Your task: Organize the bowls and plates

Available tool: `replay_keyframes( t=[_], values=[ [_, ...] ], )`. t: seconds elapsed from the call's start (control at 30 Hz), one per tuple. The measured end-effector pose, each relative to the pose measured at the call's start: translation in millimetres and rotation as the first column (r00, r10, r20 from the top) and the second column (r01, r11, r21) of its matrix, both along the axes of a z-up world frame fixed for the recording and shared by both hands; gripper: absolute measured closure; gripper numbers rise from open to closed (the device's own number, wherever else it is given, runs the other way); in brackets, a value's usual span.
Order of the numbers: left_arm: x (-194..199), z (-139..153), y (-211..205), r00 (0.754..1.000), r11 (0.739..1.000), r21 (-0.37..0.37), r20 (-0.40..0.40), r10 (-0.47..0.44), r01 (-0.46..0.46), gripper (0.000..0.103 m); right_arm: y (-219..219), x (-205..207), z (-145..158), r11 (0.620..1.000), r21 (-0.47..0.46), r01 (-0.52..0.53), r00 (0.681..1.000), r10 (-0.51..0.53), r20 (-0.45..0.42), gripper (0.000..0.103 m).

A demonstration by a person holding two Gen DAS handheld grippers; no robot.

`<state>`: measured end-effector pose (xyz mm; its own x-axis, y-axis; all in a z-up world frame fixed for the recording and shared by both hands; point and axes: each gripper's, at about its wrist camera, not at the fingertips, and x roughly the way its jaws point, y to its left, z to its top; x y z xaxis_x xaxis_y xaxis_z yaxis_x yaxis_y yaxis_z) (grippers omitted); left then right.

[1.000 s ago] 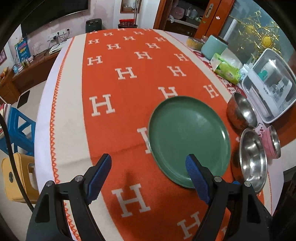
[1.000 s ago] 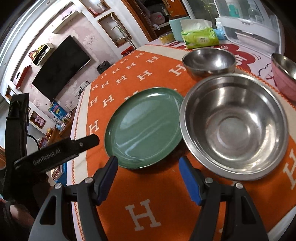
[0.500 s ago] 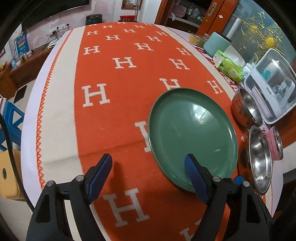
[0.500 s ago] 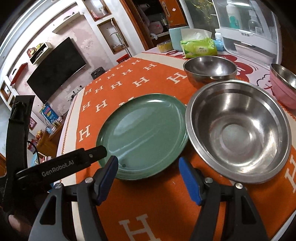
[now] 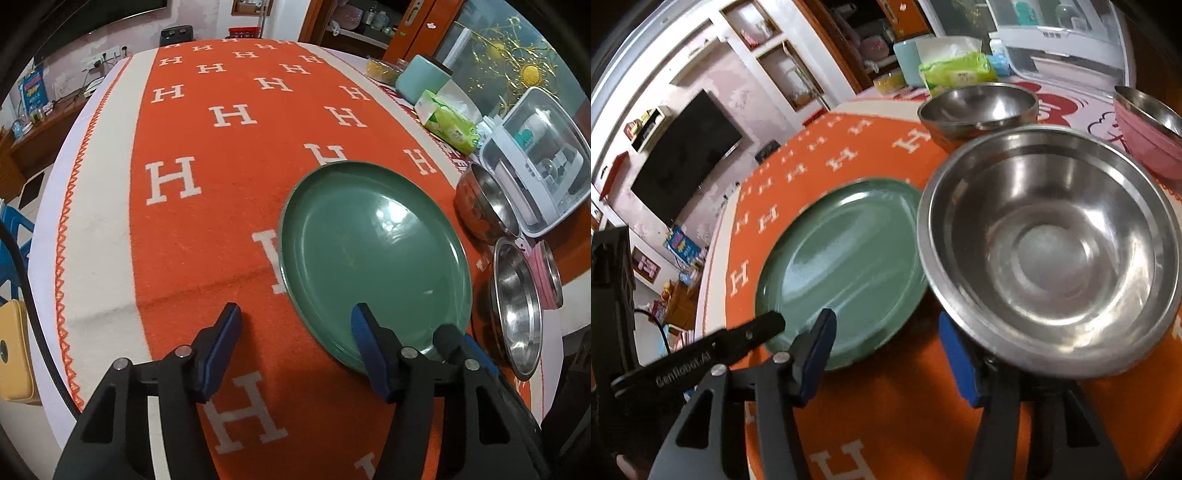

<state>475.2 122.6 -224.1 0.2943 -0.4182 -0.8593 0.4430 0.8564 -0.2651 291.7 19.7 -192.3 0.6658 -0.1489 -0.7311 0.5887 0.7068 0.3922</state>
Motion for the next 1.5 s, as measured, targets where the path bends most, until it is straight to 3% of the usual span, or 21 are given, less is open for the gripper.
replay_keyframes(
  t=[0.27,0.5,0.57,0.63,0.73,0.8,0.93,1.5],
  values=[
    [0,-3,-1,1.0,1.0,-0.001,0.02,0.001,-0.001,0.055,-10,2,-6,1.0,0.01,0.03,0.998,-0.03,0.057,0.069],
    [0,-4,1,0.998,0.999,-0.037,0.054,0.026,-0.024,0.058,-18,2,-11,0.997,0.035,0.071,0.992,-0.075,0.104,0.073],
    [-2,-5,-1,0.997,0.999,-0.037,0.069,0.022,-0.02,0.058,-23,2,-12,0.994,0.055,0.093,0.989,-0.099,0.11,0.083],
    [-4,-5,-3,0.996,0.999,-0.029,0.082,0.016,-0.014,0.064,-27,1,-15,0.991,0.072,0.109,0.987,-0.116,0.111,0.091],
    [-4,-5,-4,0.996,1.0,-0.028,0.089,0.015,-0.013,0.071,-30,0,-16,0.99,0.093,0.11,0.985,-0.121,0.12,0.091],
    [-4,-5,-4,0.997,0.999,-0.04,0.074,0.005,-0.002,0.084,-30,0,-16,0.99,0.088,0.107,0.986,-0.116,0.117,0.091],
    [-3,-5,-2,0.999,0.998,-0.058,0.045,0.006,-0.004,0.085,-31,0,-15,0.99,0.103,0.101,0.987,-0.112,0.113,0.091],
    [-38,2,37,0.999,0.999,0.003,0.003,0.043,-0.043,0.085,-7,-17,-9,0.988,0.149,0.026,0.999,-0.033,0.04,0.093]
  ],
)
